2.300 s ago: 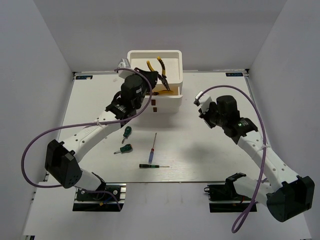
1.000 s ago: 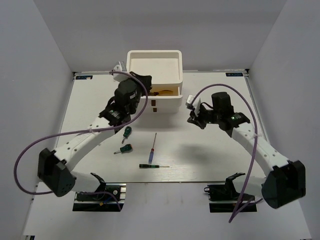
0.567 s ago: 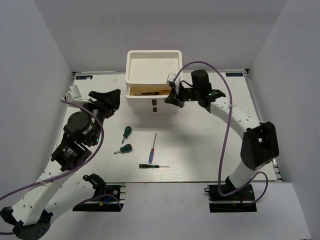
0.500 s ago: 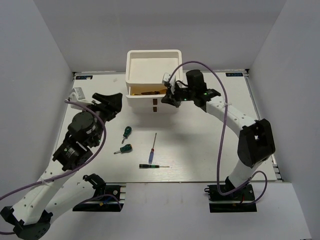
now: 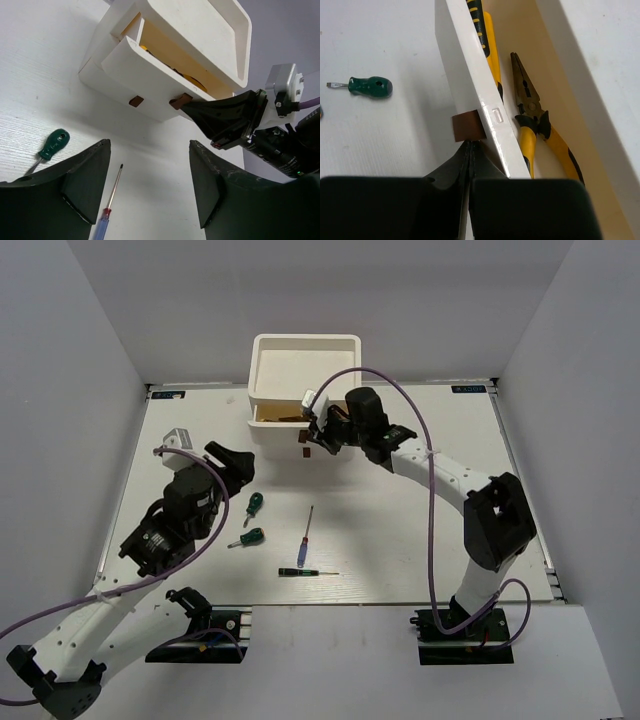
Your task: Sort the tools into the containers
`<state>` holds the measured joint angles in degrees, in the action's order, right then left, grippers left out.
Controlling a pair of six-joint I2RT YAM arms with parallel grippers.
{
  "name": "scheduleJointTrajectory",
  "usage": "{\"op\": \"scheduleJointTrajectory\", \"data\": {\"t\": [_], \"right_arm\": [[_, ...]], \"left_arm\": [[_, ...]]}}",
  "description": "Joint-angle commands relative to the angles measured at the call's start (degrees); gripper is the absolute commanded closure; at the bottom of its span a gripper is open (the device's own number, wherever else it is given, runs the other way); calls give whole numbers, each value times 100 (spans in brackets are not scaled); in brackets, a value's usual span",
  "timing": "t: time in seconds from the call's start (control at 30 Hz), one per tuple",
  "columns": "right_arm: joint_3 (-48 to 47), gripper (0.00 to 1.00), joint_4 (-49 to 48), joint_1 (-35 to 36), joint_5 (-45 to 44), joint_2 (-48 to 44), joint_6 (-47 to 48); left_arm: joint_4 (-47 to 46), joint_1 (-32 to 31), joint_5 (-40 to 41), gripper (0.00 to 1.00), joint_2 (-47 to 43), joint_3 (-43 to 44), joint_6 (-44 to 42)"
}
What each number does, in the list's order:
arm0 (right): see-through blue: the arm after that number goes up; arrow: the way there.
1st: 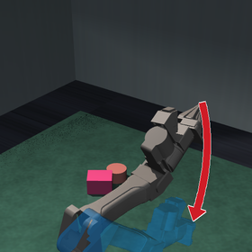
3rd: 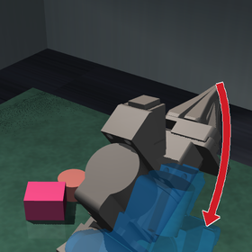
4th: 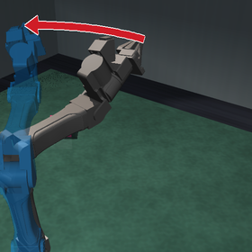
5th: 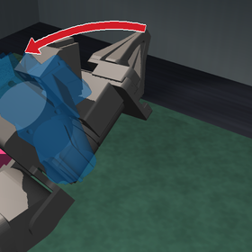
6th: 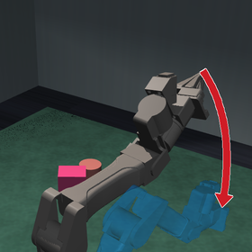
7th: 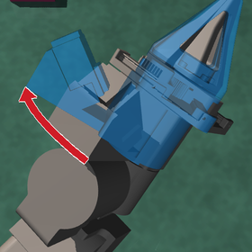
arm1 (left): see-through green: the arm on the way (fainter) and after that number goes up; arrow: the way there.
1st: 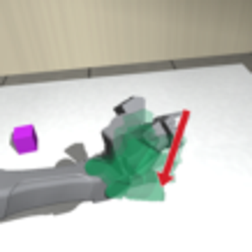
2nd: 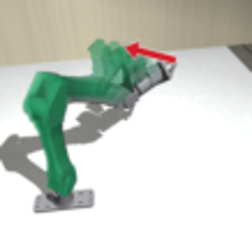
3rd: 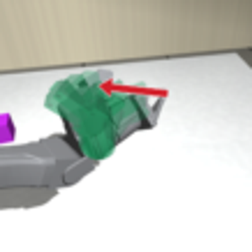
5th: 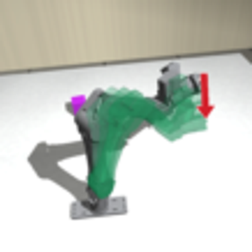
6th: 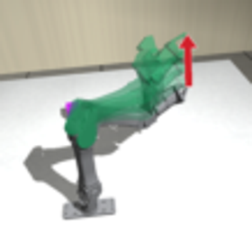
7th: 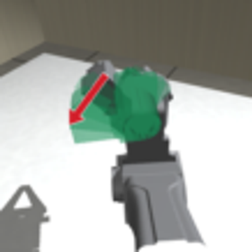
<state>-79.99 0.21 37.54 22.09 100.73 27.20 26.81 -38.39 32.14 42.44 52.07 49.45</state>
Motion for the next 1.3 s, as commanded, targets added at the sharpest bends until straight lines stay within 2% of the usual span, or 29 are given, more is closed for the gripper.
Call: {"op": "scheduleJointTrajectory", "data": {"t": [0.0, 0.07, 0.2, 0.33, 0.87, 1.1, 1.17, 1.2, 1.27], "right_arm": [[-97, 100, -925, -18, -189, -44, -101], [35, 100, -1057, -1, -222, -132, -40], [-43, 100, -1383, 175, -1676, 78, 470], [-325, 100, -1032, 104, -1673, 175, 400], [-817, 100, -891, 104, -2382, 676, 461], [-747, 100, -725, 104, -2385, 571, 322], [-668, 100, -384, 52, -1966, 248, -125], [-624, 100, -111, 17, -1301, 106, -240], [-221, 100, 170, -115, -822, -298, -610]], "left_arm": [[26, -2, -67, 26, -60, -136, 187], [26, -2, -68, 26, -113, -241, 188], [26, -2, -120, 26, -174, -294, 249], [26, -2, -120, 26, -174, -347, 302], [333, -2, -226, 25, -96, -514, 477], [589, -2, -760, 25, 887, -224, 470], [231, -2, -902, 26, 1099, -276, 294], [-337, -2, -1050, 28, 1196, -433, 154], [-964, -2, -1113, 35, 1538, -619, -338]]}}
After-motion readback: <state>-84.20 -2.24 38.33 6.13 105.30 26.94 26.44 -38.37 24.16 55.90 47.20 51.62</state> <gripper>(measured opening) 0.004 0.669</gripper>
